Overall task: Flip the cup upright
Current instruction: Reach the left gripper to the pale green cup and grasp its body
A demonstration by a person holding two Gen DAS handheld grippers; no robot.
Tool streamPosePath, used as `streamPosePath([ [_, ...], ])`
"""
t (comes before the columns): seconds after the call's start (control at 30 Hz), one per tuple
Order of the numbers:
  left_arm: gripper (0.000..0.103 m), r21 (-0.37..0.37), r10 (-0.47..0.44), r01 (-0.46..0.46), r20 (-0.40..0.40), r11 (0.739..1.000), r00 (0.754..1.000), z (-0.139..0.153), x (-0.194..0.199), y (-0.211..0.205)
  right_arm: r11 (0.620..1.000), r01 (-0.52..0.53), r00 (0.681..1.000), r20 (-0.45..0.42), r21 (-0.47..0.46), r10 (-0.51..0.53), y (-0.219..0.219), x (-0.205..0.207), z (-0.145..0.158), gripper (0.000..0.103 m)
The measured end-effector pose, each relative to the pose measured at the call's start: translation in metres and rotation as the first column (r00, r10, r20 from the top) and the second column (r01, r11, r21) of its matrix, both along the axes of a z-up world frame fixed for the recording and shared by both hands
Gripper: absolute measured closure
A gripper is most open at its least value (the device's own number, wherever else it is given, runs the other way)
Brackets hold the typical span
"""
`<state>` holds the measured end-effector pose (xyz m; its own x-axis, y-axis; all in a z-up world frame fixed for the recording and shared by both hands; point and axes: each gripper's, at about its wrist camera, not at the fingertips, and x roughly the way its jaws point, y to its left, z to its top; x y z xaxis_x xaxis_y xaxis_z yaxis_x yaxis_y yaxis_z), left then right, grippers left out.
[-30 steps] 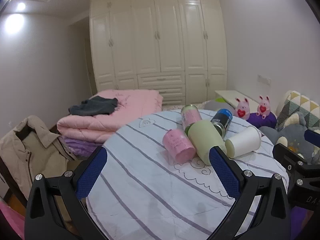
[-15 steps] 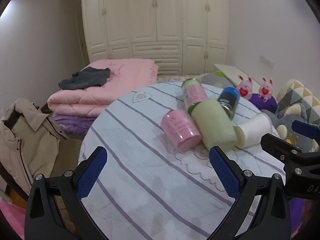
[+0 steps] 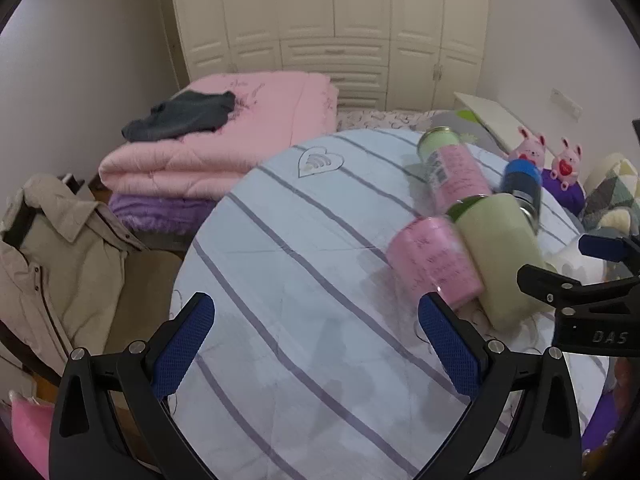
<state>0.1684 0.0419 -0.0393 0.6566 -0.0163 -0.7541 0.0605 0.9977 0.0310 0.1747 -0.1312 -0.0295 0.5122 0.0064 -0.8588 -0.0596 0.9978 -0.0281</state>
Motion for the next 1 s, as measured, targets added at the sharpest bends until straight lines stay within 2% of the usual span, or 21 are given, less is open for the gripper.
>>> streamPosePath([
  [0.07,0.000,0.001,0.011,-0.011,-0.015,1.000,1.000,-0.003,0.008,0.003,1.000,-0.011,0.999,-0.031,-0.002,0.011,0.003,0.009,-0.004,0.005],
  [0.17,0.000,0.010,0.022,-0.022,-0.022,1.000,1.000,-0.007,0.020,0.007,0.999,-0.014,0.997,-0.071,0.033,0.016,0.006,0.020,-0.008,0.006],
  [0.37,0.000,0.020,0.033,-0.032,-0.044,0.999,0.999,-0.018,0.034,0.014,0.999,0.003,0.990,-0.143,0.046,0.003,0.013,0.039,-0.024,0.007],
  [0.43,0.000,0.017,0.037,-0.037,-0.054,0.999,0.998,-0.023,0.035,0.016,0.998,0.007,0.985,-0.174,0.061,0.003,0.013,0.044,-0.029,0.019],
  [0.5,0.000,0.016,0.044,-0.043,-0.072,0.999,0.996,-0.027,0.037,0.018,1.000,0.010,0.977,-0.211,0.028,-0.003,0.016,0.048,-0.037,0.024],
  [0.63,0.000,0.027,0.045,-0.042,-0.095,0.999,0.995,-0.032,0.037,0.016,1.000,0.002,0.977,-0.214,-0.006,-0.004,0.020,0.049,-0.045,0.025],
  [1.0,0.000,0.013,0.030,-0.028,-0.116,1.000,0.993,-0.029,0.020,0.014,0.997,0.012,0.975,-0.220,0.074,0.004,0.011,0.048,-0.032,0.025],
])
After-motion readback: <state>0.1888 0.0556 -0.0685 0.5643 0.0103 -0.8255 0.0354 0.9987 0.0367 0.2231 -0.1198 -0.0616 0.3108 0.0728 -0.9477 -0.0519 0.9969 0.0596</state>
